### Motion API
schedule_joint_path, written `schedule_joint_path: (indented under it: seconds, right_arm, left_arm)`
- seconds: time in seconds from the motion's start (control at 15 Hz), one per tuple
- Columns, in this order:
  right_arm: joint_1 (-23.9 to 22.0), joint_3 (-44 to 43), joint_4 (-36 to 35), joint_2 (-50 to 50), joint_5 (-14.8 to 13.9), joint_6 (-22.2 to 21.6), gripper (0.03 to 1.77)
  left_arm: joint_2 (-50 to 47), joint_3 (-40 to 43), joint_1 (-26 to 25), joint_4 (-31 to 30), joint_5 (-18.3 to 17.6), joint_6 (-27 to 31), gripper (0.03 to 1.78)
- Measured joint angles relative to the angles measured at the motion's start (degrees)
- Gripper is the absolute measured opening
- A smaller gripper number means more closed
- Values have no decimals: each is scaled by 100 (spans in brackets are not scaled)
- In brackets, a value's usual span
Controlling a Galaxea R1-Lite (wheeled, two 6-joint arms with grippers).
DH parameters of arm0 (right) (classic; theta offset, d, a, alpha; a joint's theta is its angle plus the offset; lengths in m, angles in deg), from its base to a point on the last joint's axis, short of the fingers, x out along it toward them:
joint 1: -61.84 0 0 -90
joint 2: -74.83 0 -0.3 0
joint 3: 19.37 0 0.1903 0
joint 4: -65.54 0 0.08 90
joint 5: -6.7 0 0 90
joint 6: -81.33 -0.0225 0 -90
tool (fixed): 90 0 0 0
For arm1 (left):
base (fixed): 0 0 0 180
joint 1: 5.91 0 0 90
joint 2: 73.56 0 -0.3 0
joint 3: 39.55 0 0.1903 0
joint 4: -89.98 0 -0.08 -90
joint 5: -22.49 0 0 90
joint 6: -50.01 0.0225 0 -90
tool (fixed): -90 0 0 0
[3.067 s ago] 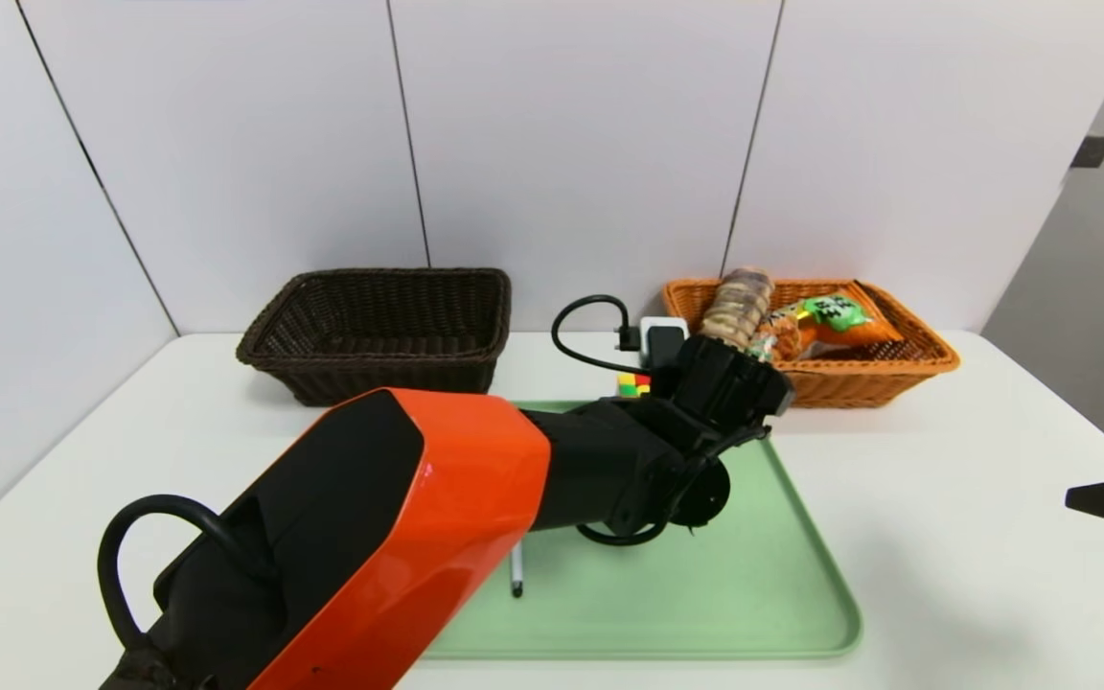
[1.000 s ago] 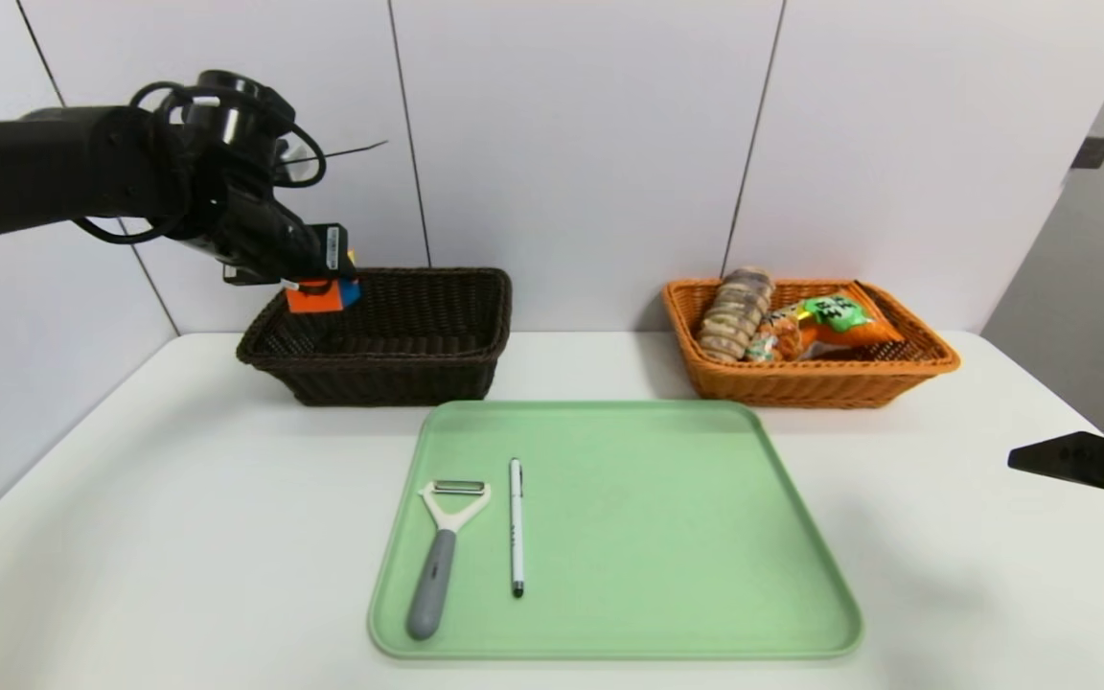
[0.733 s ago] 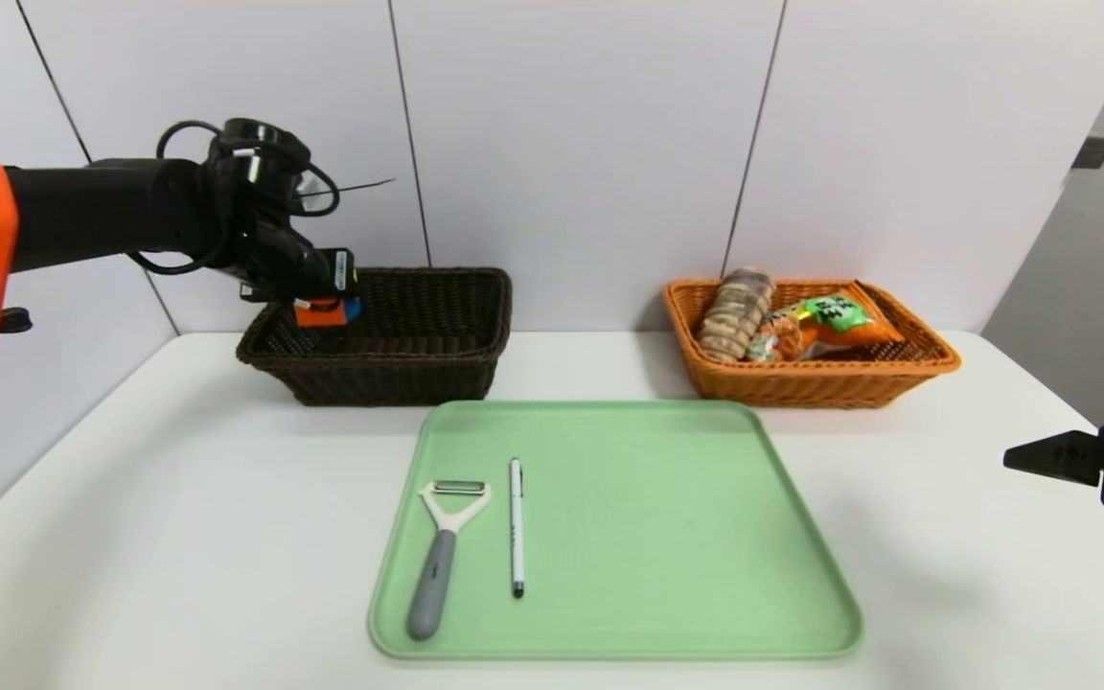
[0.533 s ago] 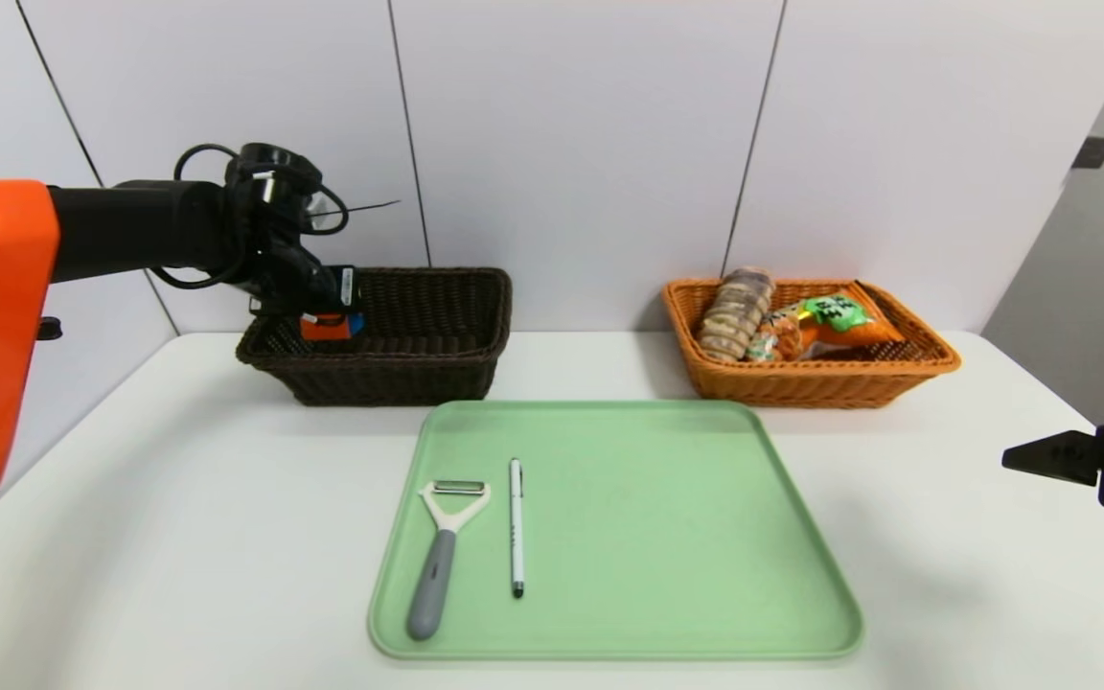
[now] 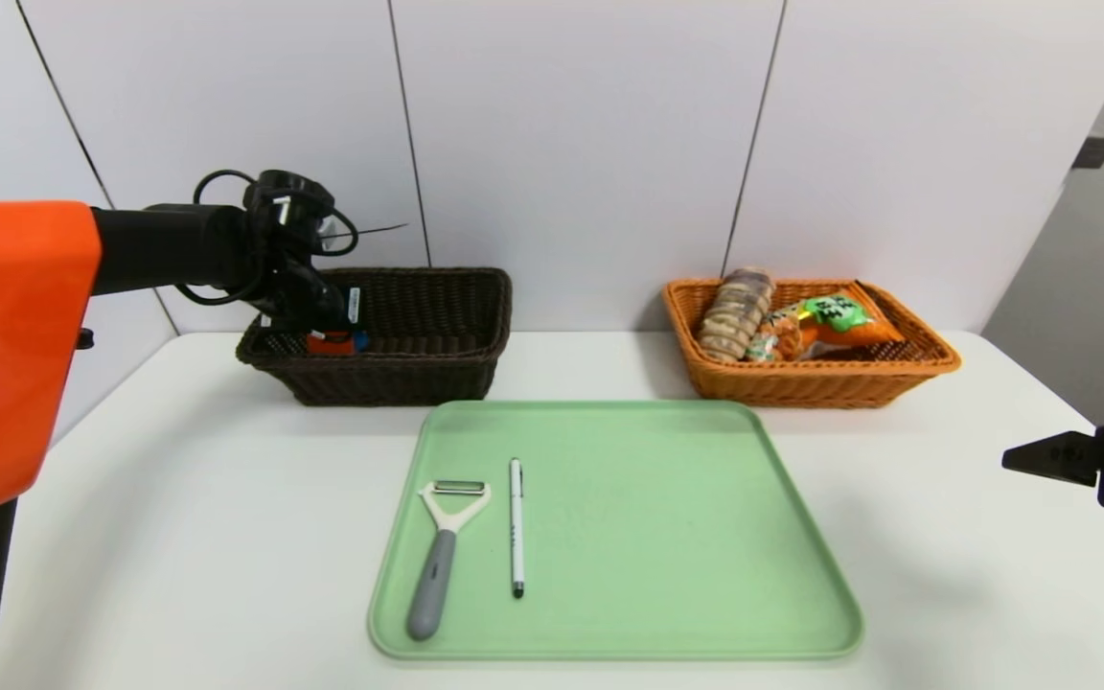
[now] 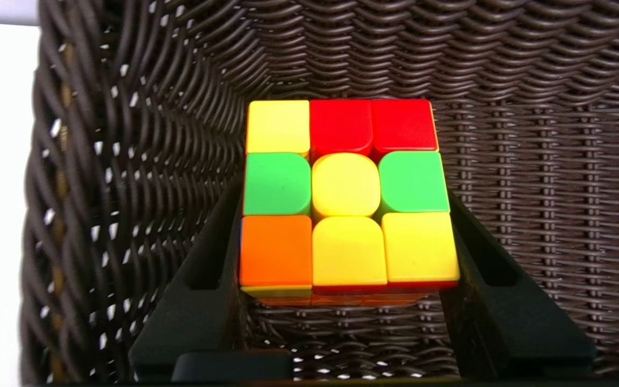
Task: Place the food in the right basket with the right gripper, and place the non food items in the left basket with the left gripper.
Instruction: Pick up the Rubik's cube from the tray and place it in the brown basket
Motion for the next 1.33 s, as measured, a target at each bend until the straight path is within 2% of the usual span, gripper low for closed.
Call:
schedule_joint_path:
  seconds: [0.6,0.87,1.33]
  right_arm:
    - [1,12,0,-9,5,0,171]
    - [1,80,7,-16,20,-9,171]
    - [0,113,2,-20,17,-9,171]
  left_arm:
    - [78,2,2,-83,46,-11,98]
    - [-35,0,11,-461,538,55,98]
    - [-77,2,21,-491,669,143,98]
